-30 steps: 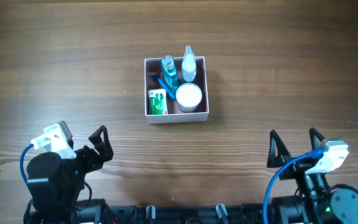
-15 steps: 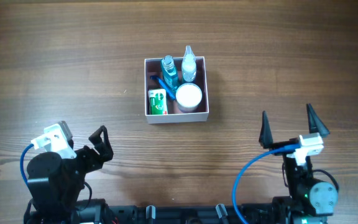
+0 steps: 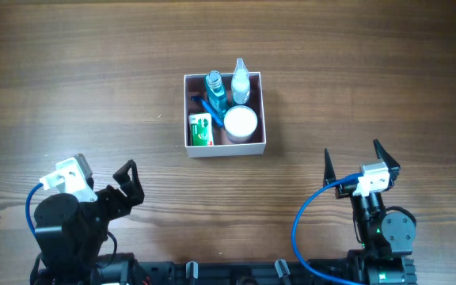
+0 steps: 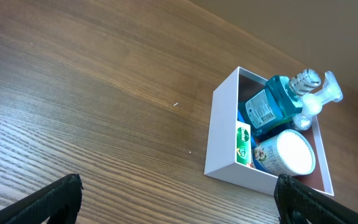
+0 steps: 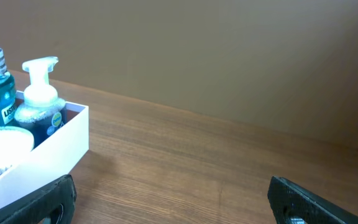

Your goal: Pack container

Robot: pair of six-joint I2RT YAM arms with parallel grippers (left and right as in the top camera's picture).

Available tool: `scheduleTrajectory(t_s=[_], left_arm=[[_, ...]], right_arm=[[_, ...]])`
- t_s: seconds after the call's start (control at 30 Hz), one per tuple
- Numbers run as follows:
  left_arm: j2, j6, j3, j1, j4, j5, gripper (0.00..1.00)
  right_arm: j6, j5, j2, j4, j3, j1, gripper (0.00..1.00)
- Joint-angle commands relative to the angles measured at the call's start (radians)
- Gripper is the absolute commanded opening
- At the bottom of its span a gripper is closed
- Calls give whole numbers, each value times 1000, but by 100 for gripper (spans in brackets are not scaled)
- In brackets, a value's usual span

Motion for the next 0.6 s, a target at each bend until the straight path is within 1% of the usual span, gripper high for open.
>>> scheduleTrajectory(t_s=[0.0,0.53,0.57], left_arm=[[-6,-9,-8,-8,2,12,100],[-6,-9,-8,-8,2,12,100],[-6,12,-8,-8,-2,-2,100]], right_arm=[[-14,-1,2,4,-1,-4,100],[-14,-1,2,4,-1,-4,100],[-14,-1,2,4,-1,-4,100]])
